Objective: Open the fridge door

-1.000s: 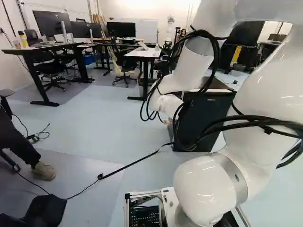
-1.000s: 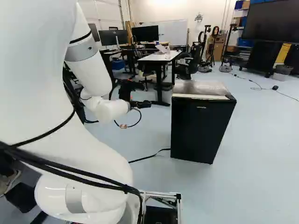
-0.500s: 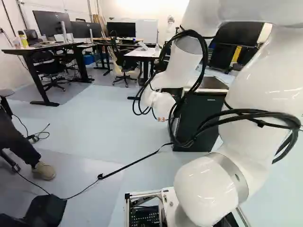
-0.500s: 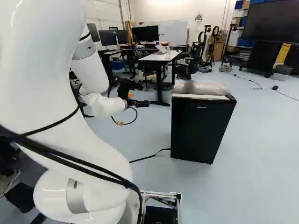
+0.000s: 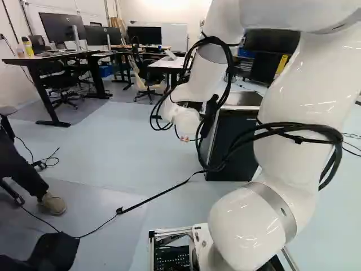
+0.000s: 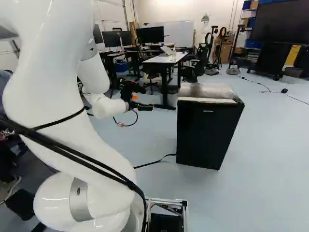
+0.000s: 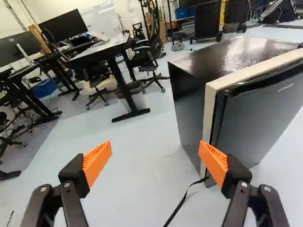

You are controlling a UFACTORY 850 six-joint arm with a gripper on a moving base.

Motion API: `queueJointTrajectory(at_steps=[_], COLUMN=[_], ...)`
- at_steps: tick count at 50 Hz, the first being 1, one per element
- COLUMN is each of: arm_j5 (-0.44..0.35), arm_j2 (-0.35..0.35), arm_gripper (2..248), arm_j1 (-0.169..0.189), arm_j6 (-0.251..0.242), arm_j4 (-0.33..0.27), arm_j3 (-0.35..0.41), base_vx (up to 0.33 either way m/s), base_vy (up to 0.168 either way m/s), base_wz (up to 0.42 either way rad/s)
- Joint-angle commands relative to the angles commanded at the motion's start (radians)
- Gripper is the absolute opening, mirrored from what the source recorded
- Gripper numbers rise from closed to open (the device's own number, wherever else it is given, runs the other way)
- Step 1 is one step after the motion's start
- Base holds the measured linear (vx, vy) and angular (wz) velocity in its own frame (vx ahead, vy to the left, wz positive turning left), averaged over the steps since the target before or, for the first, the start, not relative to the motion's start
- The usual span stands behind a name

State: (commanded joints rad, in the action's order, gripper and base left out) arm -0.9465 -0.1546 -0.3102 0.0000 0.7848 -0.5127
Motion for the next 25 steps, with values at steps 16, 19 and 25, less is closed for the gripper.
queueJointTrajectory(at_steps=[16,19,25], arm_j5=[-0.014,-0.016,-0.022], arm_j2=[-0.063,-0.078,-0.112], arm_gripper=[247,247,247], arm_j1=[-0.025,-0.028,-0.033], arm_j6=[0.000,0.000,0.000], arm_j4=[0.117,0.139,0.183], arm_j3=[-0.050,-0.060,-0.081], base_vx=[0.000,0.000,0.000], base_vy=[0.000,0.000,0.000], base_wz=[0.000,0.000,0.000])
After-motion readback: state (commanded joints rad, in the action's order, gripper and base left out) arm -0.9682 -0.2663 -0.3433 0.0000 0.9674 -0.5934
